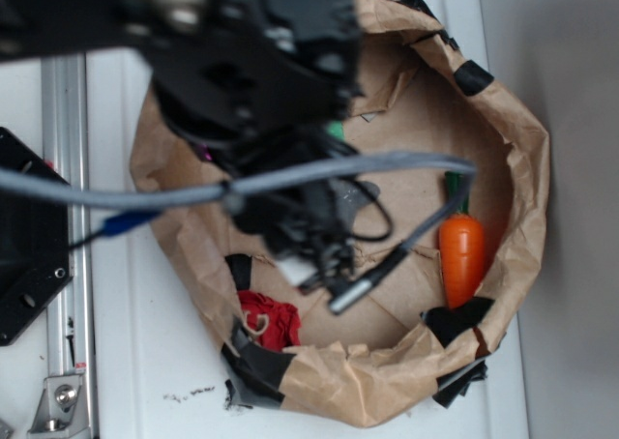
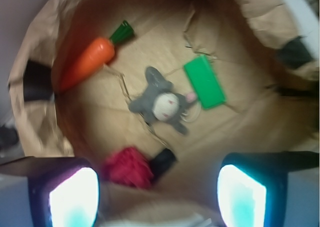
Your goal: Grab the red paper.
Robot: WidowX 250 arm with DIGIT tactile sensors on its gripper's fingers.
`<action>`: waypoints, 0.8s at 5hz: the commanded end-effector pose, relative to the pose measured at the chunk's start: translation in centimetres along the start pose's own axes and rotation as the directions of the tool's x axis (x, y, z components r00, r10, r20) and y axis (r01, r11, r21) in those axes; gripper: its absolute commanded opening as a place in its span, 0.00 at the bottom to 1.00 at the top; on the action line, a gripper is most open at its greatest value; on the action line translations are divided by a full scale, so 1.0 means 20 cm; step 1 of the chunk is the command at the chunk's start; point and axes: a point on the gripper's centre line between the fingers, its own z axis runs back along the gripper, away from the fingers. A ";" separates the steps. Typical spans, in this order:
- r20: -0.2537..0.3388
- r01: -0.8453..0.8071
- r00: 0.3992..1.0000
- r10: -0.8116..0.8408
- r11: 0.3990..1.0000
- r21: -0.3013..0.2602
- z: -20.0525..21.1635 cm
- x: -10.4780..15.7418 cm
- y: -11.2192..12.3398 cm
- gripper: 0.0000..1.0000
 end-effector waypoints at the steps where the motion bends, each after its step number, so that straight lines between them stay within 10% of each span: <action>1: -0.219 0.054 0.974 -0.065 0.997 -0.057 -0.47 -0.22 -0.14 1.00; 3: -0.288 0.212 0.927 -0.240 0.969 -0.123 -0.68 -0.46 -0.17 1.00; 4: -0.240 0.320 0.890 -0.387 0.907 -0.273 -0.73 -0.46 -0.18 1.00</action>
